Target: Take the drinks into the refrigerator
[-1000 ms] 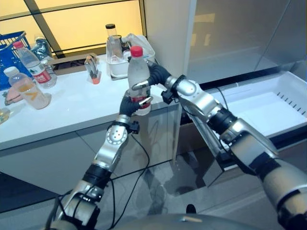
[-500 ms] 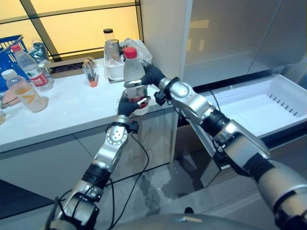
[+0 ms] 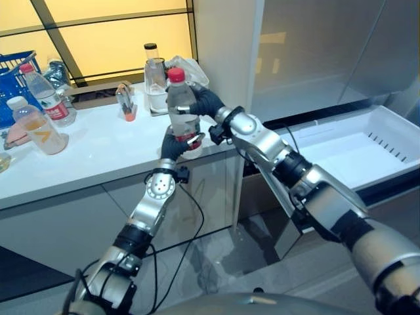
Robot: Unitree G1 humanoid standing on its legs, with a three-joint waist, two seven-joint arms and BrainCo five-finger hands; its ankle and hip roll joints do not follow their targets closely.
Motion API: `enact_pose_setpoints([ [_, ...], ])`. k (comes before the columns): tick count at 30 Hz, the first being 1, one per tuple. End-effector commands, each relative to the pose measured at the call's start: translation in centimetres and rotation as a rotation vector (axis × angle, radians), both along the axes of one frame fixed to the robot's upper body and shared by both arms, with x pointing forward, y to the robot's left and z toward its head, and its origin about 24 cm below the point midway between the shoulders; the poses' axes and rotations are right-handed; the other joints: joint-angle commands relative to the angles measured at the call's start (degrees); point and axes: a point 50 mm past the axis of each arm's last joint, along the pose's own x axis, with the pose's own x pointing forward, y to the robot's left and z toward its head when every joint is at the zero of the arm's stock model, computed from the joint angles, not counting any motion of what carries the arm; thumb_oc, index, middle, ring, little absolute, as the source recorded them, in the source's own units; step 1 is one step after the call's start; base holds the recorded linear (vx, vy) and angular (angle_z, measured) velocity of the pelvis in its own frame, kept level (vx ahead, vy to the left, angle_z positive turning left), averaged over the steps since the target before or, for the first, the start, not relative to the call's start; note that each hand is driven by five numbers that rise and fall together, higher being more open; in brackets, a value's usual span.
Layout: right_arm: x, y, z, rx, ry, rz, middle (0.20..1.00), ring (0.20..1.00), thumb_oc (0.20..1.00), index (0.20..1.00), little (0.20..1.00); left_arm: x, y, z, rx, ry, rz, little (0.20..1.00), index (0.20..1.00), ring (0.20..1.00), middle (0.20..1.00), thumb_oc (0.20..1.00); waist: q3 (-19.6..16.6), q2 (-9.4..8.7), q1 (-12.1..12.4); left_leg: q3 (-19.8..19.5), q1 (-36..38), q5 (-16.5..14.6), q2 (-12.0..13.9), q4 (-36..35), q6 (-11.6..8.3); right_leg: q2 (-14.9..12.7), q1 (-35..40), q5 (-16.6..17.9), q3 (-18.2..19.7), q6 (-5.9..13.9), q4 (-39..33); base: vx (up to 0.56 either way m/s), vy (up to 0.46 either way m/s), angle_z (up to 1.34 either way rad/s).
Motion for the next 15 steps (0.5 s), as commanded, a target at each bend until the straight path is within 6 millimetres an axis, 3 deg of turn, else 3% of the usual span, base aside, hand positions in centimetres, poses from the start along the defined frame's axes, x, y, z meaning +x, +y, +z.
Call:
enact_pose_setpoints([
  [1,-1.3,2.6,3.5,0.122,-0.089,0.105,0.200,0.200,0.200,0.200,0.200,1.8,-4.3,7.7,0.082,-0.323,-0.158,1.000,1.000,1.000,1.000,1.000,-1.38,-1.77,0.89,-0.60,-4.01,-0.33,-3.30,0.87,3.36,-0.95,6.43,-8.00,-2.43,1.78,3.27,0.00,0.000,0.00],
  [10,-1.4,1.2,4.2,0.145,-0.147,0.084,0.200,0.200,0.200,0.200,0.200,1.8,-4.0,7.2,0.066,-0.298,-0.151,1.000,1.000,1.000,1.000,1.000,-1.10,-1.85,0.69,-0.35,-4.57,0.26,-3.34,1.04,3.50,-0.95,5.85,-7.27,-2.22,1.77,3.21,0.00,-0.001,0.00],
  [15,-1.2,-0.7,4.9,0.176,-0.190,0.037,0.200,0.200,0.200,0.200,0.200,1.4,-3.4,4.9,-0.029,-0.199,-0.146,1.000,1.000,1.000,1.000,1.000,-1.03,-1.86,0.83,-0.45,-4.21,-0.25,-3.22,0.85,3.54,-0.91,6.22,-7.60,-2.21,1.87,2.91,0.00,0.000,0.00],
])
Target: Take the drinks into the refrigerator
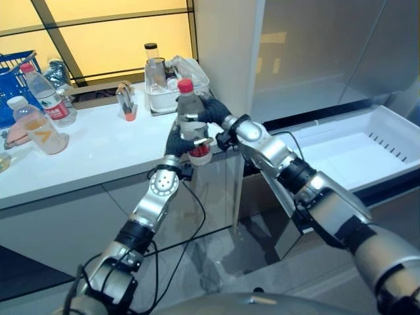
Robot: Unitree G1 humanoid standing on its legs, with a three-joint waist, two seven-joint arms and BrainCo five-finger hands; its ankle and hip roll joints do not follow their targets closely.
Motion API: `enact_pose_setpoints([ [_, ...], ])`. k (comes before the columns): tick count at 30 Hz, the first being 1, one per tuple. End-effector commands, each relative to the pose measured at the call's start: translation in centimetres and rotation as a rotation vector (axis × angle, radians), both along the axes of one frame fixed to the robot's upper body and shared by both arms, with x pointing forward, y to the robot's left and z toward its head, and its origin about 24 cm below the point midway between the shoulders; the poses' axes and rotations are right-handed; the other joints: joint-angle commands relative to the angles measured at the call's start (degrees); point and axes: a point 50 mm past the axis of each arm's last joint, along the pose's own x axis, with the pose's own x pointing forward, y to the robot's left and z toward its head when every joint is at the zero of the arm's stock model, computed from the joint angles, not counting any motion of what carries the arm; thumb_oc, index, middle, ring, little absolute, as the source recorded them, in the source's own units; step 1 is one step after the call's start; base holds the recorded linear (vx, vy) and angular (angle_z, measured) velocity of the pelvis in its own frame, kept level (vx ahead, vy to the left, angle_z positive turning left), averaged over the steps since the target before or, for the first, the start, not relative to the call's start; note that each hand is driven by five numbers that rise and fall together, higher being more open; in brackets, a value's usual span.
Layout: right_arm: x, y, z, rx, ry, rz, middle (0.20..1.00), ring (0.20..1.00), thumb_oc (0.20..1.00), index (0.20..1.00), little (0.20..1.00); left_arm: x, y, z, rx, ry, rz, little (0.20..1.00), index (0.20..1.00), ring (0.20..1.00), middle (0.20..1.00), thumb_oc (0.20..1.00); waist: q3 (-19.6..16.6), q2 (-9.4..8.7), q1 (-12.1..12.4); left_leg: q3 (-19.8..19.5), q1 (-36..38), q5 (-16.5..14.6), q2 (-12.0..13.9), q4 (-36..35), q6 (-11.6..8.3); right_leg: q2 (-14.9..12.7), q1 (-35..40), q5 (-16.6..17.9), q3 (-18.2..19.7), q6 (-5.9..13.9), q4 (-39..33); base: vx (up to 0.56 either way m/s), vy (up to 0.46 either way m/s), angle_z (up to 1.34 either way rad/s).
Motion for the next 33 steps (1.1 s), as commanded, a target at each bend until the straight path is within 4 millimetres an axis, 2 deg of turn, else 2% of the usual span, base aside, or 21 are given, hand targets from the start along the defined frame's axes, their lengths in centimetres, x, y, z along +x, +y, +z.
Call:
enact_pose_setpoints([
  [1,-1.3,0.8,7.3,0.199,-0.253,0.069,0.200,0.200,0.200,0.200,0.200,1.0,-1.8,3.9,-0.063,-0.153,-0.099,1.000,1.000,1.000,1.000,1.000,-0.89,-2.13,0.92,-0.51,-4.46,0.30,-3.39,1.17,3.52,-1.00,6.06,-7.08,-2.23,1.79,3.05,0.00,0.000,0.00],
  [2,-1.3,0.8,7.3,0.199,-0.251,0.069,0.200,0.200,0.200,0.200,0.200,1.0,-1.8,3.9,-0.063,-0.151,-0.100,1.000,1.000,1.000,1.000,1.000,-0.98,-2.03,0.91,-0.57,-4.03,-0.22,-3.33,0.97,3.52,-0.93,6.47,-7.55,-2.29,1.87,2.93,0.00,-0.004,0.04],
  [3,-1.4,-0.3,7.7,0.225,-0.272,0.050,0.200,0.200,0.200,0.200,0.200,0.7,-1.2,2.5,-0.091,-0.098,-0.084,1.000,1.000,1.000,1.000,1.000,-0.72,-2.10,0.97,-0.64,-4.07,-0.23,-3.31,1.02,3.55,-0.89,6.39,-7.55,-2.21,1.87,2.93,0.04,0.001,0.04],
  [4,-1.4,-0.3,7.7,0.225,-0.271,0.049,0.200,0.200,0.200,0.200,0.200,0.6,-1.3,2.5,-0.091,-0.097,-0.085,1.000,1.000,1.000,1.000,1.000,-0.75,-2.09,1.00,-0.64,-4.04,-0.24,-3.31,1.01,3.55,-0.89,6.42,-7.56,-2.21,1.87,2.93,-0.03,-0.007,0.04],
  [6,-1.1,-2.2,8.0,0.240,-0.295,-0.001,0.200,0.200,0.200,0.200,0.200,0.2,-0.7,1.2,-0.116,-0.047,-0.070,1.000,1.000,1.000,1.000,1.000,-0.50,-2.34,1.01,-0.61,-4.69,0.26,-3.40,1.33,3.58,-0.95,5.71,-7.08,-2.08,1.80,3.15,-0.02,-0.001,0.01],
  [7,-1.1,-2.2,8.0,0.240,-0.294,-0.001,0.200,0.200,0.200,0.200,0.200,0.2,-0.7,1.1,-0.116,-0.045,-0.070,1.000,1.000,1.000,1.000,1.000,-0.58,-2.24,0.99,-0.67,-4.26,-0.26,-3.34,1.14,3.58,-0.88,6.11,-7.54,-2.15,1.87,3.03,0.00,0.000,0.00],
  [8,-1.1,-3.3,8.5,0.250,-0.325,-0.033,0.200,0.200,0.200,0.200,0.200,-0.2,-0.2,0.5,-0.137,-0.023,-0.064,1.000,1.000,1.000,1.000,1.000,-0.31,-2.46,1.05,-0.62,-4.80,0.25,-3.43,1.39,3.62,-0.97,5.57,-7.03,-2.08,1.84,3.17,0.04,0.004,0.01],
  [12,-1.0,-4.9,8.7,0.252,-0.348,-0.072,0.200,0.200,0.200,0.200,0.200,-0.9,0.3,-0.5,-0.157,0.012,-0.060,1.000,1.000,1.000,1.000,1.000,-0.25,-2.54,1.10,-0.64,-4.58,-0.32,-3.41,1.24,3.67,-0.83,5.82,-7.52,-1.94,1.93,3.01,0.00,0.000,0.00],
  [19,-1.6,-9.4,9.8,0.271,-0.435,-0.175,0.200,0.200,0.200,0.200,0.200,-2.4,1.8,-2.4,-0.196,0.076,-0.039,1.000,1.000,1.000,1.000,1.000,0.22,-2.98,1.23,-0.21,-5.61,-0.02,-3.50,1.77,3.81,-0.94,4.69,-6.93,-1.40,2.03,3.08,0.00,0.002,0.00],
  [21,-1.8,-10.0,10.1,0.270,-0.456,-0.186,0.200,0.200,0.200,0.200,0.200,-2.6,2.1,-2.6,-0.199,0.081,-0.034,1.000,1.000,1.000,1.000,1.000,0.29,-3.01,1.17,-0.15,-5.65,-0.03,-3.51,1.79,3.83,-0.95,4.66,-6.93,-1.37,2.05,3.07,-0.02,-0.001,0.00],
  [22,-2.2,-11.2,10.5,0.277,-0.488,-0.218,0.200,0.200,0.200,0.200,0.200,-2.8,2.3,-3.0,-0.205,0.096,-0.034,1.000,1.000,1.000,1.000,1.000,0.39,-3.03,1.02,-0.05,-5.79,-0.06,-3.51,1.83,3.84,-0.99,4.38,-6.88,-1.28,2.12,3.08,0.00,0.000,0.00],
  [27,-3.4,-14.2,11.4,0.296,-0.568,-0.287,0.200,0.200,0.200,0.200,0.200,-3.8,3.1,-4.1,-0.209,0.140,-0.034,1.000,1.000,1.000,1.000,1.000,0.59,-3.12,0.63,0.18,-5.96,-0.15,-3.58,1.80,3.93,-1.00,4.06,-6.78,-0.96,2.27,2.97,0.00,0.003,-0.01],
  [28,-3.4,-14.2,11.4,0.296,-0.568,-0.287,0.200,0.200,0.200,0.200,0.200,-3.8,3.1,-4.1,-0.209,0.140,-0.034,1.000,1.000,1.000,1.000,1.000,0.58,-3.12,0.65,0.18,-5.97,-0.15,-3.58,1.80,3.93,-1.00,4.06,-6.78,-0.95,2.27,2.97,0.00,0.000,0.00],
  [30,-4.4,-16.4,11.2,0.294,-0.602,-0.340,0.200,0.200,0.200,0.200,0.200,-4.4,3.6,-4.8,-0.232,0.169,-0.023,1.000,1.000,1.000,1.000,1.000,0.74,-3.14,0.24,0.18,-6.10,-0.19,-3.63,1.77,4.00,-0.92,3.89,-6.79,-0.91,2.30,2.94,0.00,0.000,0.00],
  [33,-5.3,-18.6,10.8,0.299,-0.626,-0.416,0.200,0.200,0.200,0.200,0.200,-5.1,4.1,-5.3,-0.244,0.186,-0.015,1.000,1.000,1.000,1.000,1.000,0.94,-3.20,-0.04,0.16,-6.37,-0.17,-3.72,1.72,4.07,-0.82,3.68,-6.75,-0.82,2.36,2.87,0.00,-0.002,0.02],
])
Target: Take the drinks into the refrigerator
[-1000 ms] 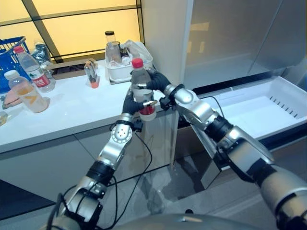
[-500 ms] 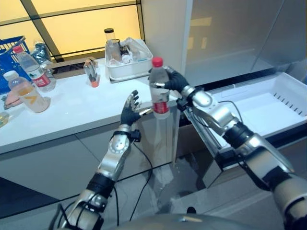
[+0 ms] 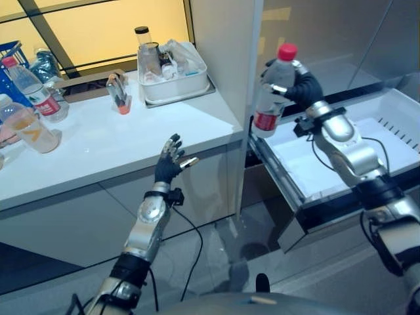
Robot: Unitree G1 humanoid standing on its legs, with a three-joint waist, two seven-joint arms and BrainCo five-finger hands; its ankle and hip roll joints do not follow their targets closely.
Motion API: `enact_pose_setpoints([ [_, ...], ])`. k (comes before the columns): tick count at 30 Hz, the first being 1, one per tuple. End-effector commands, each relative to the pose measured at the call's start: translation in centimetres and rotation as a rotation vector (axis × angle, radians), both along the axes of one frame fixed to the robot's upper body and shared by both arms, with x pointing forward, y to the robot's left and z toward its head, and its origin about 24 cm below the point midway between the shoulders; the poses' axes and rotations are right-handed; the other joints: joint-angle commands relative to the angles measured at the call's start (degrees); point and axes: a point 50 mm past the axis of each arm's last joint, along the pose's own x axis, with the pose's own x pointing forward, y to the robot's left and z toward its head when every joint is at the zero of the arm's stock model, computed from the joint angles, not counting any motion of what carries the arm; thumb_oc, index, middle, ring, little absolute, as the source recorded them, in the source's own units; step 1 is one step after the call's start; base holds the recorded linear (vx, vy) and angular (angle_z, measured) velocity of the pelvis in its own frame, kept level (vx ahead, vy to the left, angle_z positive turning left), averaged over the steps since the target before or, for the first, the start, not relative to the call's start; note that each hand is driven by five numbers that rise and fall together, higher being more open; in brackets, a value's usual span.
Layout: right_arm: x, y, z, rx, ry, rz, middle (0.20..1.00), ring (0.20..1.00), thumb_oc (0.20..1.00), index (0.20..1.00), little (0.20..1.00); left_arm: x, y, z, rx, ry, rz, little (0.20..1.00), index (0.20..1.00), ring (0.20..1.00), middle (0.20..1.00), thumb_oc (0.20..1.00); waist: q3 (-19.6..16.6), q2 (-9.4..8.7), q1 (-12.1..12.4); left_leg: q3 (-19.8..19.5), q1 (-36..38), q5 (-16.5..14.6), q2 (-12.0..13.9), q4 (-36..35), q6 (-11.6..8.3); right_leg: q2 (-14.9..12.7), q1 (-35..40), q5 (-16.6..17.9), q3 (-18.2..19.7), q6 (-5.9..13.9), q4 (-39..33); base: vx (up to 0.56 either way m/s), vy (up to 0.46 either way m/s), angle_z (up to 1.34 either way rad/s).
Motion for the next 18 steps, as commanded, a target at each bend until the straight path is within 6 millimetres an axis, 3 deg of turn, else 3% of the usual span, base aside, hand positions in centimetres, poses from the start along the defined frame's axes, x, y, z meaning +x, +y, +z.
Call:
enact_pose_setpoints([
  [1,-2.5,-1.4,6.5,0.093,-0.358,-0.027,0.200,0.200,0.200,0.200,0.200,-1.1,1.4,-0.6,0.007,0.012,-0.001,1.000,1.000,1.000,1.000,1.000,-1.93,-4.66,-0.12,0.16,-4.10,0.09,-3.92,1.77,3.68,-0.80,5.53,-6.35,-0.74,1.99,2.90,0.00,0.000,0.00],
  [9,-4.1,-6.4,4.1,0.142,-0.317,-0.213,0.200,0.200,0.200,0.200,0.200,-2.4,2.2,-2.3,0.008,0.087,0.012,1.000,1.000,1.000,1.000,1.000,-1.57,-4.84,-0.89,0.09,-4.47,0.12,-3.96,1.75,3.73,-0.78,5.28,-6.40,-0.59,2.03,2.78,0.00,-0.003,-0.02],
  [11,-4.4,-8.4,2.2,0.152,-0.252,-0.311,0.200,0.200,0.200,0.200,0.200,-2.8,2.4,-2.4,0.004,0.088,0.004,1.000,1.000,1.000,1.000,1.000,-1.34,-4.88,-1.09,-0.17,-4.62,0.27,-3.98,1.49,3.70,-0.71,5.04,-6.39,-0.73,2.03,2.78,0.00,0.000,0.00],
  [17,-3.6,-10.6,-2.1,0.067,-0.077,-0.494,0.200,0.200,0.200,0.200,0.200,-2.9,2.6,-2.5,0.008,0.094,0.002,1.000,1.000,1.000,1.000,1.000,-0.98,-4.80,-1.09,-0.33,-4.66,0.27,-4.03,1.43,3.68,-0.72,4.99,-6.54,-0.74,1.87,2.95,0.00,0.000,0.00],
  [18,-3.6,-10.6,-2.1,0.066,-0.077,-0.494,0.200,0.200,0.200,0.200,0.200,-2.9,2.6,-2.5,0.008,0.094,0.003,1.000,1.000,1.000,1.000,1.000,-0.97,-4.80,-1.12,-0.32,-4.65,0.27,-4.03,1.42,3.68,-0.72,4.99,-6.55,-0.73,1.87,2.96,0.00,0.000,0.00],
])
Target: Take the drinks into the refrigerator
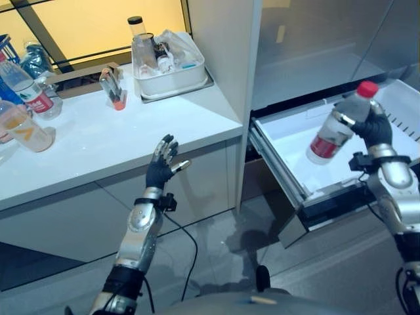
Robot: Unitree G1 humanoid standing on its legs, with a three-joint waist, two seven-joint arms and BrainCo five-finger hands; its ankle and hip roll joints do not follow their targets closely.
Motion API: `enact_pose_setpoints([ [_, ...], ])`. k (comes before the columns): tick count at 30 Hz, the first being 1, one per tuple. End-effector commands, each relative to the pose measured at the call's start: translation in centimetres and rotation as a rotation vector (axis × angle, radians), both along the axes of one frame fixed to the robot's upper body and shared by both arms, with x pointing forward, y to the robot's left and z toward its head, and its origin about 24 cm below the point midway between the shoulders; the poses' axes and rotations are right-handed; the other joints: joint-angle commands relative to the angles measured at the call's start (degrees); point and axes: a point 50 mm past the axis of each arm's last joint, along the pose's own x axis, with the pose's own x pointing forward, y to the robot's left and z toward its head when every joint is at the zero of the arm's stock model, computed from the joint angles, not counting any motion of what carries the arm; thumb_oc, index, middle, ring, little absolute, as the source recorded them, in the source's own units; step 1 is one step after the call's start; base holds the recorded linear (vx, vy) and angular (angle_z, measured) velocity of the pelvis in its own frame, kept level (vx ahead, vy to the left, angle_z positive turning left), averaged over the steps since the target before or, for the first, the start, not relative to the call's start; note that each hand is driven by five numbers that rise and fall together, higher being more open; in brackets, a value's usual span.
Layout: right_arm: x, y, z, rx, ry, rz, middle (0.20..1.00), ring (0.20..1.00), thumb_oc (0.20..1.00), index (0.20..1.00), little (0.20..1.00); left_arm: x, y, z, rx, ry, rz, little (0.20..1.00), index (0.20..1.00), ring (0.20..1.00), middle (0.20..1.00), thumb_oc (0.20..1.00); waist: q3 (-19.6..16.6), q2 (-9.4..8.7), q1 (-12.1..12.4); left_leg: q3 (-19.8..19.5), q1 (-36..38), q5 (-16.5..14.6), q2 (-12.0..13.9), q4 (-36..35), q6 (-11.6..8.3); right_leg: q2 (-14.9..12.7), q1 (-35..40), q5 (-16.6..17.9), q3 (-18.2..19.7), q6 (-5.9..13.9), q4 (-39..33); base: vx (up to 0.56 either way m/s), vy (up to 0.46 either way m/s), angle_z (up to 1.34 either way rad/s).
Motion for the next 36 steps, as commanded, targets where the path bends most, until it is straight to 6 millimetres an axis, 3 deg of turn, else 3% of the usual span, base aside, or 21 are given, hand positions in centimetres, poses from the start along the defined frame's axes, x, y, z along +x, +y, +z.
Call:
enact_pose_setpoints([
  [1,1.2,-0.1,3.8,-0.032,-0.196,-0.065,0.200,0.200,0.200,0.200,0.200,-1.7,1.2,-2.6,0.038,0.122,-0.003,1.000,1.000,1.000,1.000,1.000,-2.49,-4.74,-0.56,-0.52,-3.95,0.54,-3.88,1.37,3.28,-0.56,6.04,-6.35,-1.15,1.51,2.92,0.00,0.000,0.00],
  [2,1.7,-0.9,1.8,-0.062,-0.094,-0.130,0.200,0.200,0.200,0.200,0.200,-1.8,1.1,-2.6,0.031,0.126,-0.013,1.000,1.000,1.000,1.000,1.000,-2.41,-4.71,-0.24,-0.66,-3.98,0.57,-3.97,1.33,3.27,-0.65,6.23,-6.32,-1.30,1.52,2.81,0.00,0.000,0.00],
  [3,1.7,-0.9,1.8,-0.062,-0.095,-0.129,0.200,0.200,0.200,0.200,0.200,-1.8,1.1,-2.6,0.031,0.125,-0.012,1.000,1.000,1.000,1.000,1.000,-2.39,-4.71,-0.29,-0.66,-3.97,0.57,-3.97,1.32,3.27,-0.66,6.24,-6.32,-1.30,1.52,2.80,0.00,0.000,0.00],
  [6,2.4,-1.5,-1.4,-0.074,0.055,-0.178,0.200,0.200,0.200,0.200,0.200,-1.8,0.8,-2.9,0.021,0.136,-0.036,1.000,1.000,1.000,1.000,1.000,-2.08,-4.65,0.06,-0.93,-3.99,0.61,-4.01,1.27,3.31,-0.72,6.38,-6.33,-1.46,1.50,2.72,0.00,0.002,0.03],
  [7,2.5,-1.5,-1.4,-0.074,0.054,-0.178,0.200,0.200,0.200,0.200,0.200,-1.8,0.8,-2.9,0.021,0.136,-0.036,1.000,1.000,1.000,1.000,1.000,-2.11,-4.66,0.04,-0.92,-4.05,0.64,-4.02,1.28,3.31,-0.73,6.32,-6.32,-1.46,1.50,2.72,0.04,0.010,-0.04],
  [8,3.0,-1.8,-3.8,-0.072,0.169,-0.210,0.200,0.200,0.200,0.200,0.200,-2.0,0.5,-3.1,0.020,0.147,-0.054,1.000,1.000,1.000,1.000,1.000,-1.97,-4.53,0.49,-1.11,-3.70,0.15,-3.98,1.06,3.32,-0.72,6.71,-6.70,-1.64,1.60,2.58,0.03,0.008,-0.06],
  [13,4.1,-0.7,-8.2,-0.159,0.433,-0.165,0.200,0.200,0.200,0.200,0.200,-2.2,-0.2,-3.6,0.008,0.165,-0.105,1.000,1.000,1.000,1.000,1.000,-1.05,-4.54,1.18,-1.29,-3.95,0.23,-4.12,1.14,3.37,-0.85,6.49,-6.53,-1.68,1.61,2.79,0.01,0.002,-0.01],
  [19,4.8,0.6,-10.6,-0.254,0.609,-0.118,0.200,0.200,0.200,0.200,0.200,-2.2,-1.0,-3.3,0.000,0.160,-0.158,1.000,1.000,1.000,1.000,1.000,-0.41,-4.65,2.09,-1.56,-4.74,0.54,-4.27,1.27,3.48,-1.01,5.94,-6.24,-1.82,1.69,2.84,0.00,0.001,0.02],
  [25,6.3,2.5,-11.0,-0.643,0.767,-0.029,0.200,0.200,0.200,0.200,0.200,-1.8,-1.9,-2.8,-0.003,0.146,-0.205,1.000,1.000,1.000,1.000,1.000,1.08,-4.90,3.58,-2.27,-6.57,1.13,-4.68,1.45,3.65,-1.41,4.70,-5.80,-2.06,1.80,2.98,-0.03,0.001,0.05],
  [27,5.9,3.0,-12.1,-0.738,0.831,0.004,0.200,0.200,0.200,0.200,0.200,-1.6,-2.1,-2.7,0.000,0.138,-0.211,1.000,1.000,1.000,1.000,1.000,1.51,-4.82,4.12,-2.54,-7.05,1.33,-4.79,1.46,3.69,-1.52,4.38,-5.79,-2.41,1.80,3.06,0.00,0.000,0.00],
  [36,3.9,5.9,-16.4,-0.815,0.959,0.124,0.200,0.200,0.200,0.200,0.200,-1.2,-1.7,-2.3,0.012,0.118,-0.185,1.000,1.000,1.000,1.000,1.000,3.44,-4.41,5.73,-4.63,-9.06,2.06,-5.30,1.69,3.87,-2.27,3.34,-6.04,-4.08,1.77,3.84,-0.01,-0.005,0.10],
])
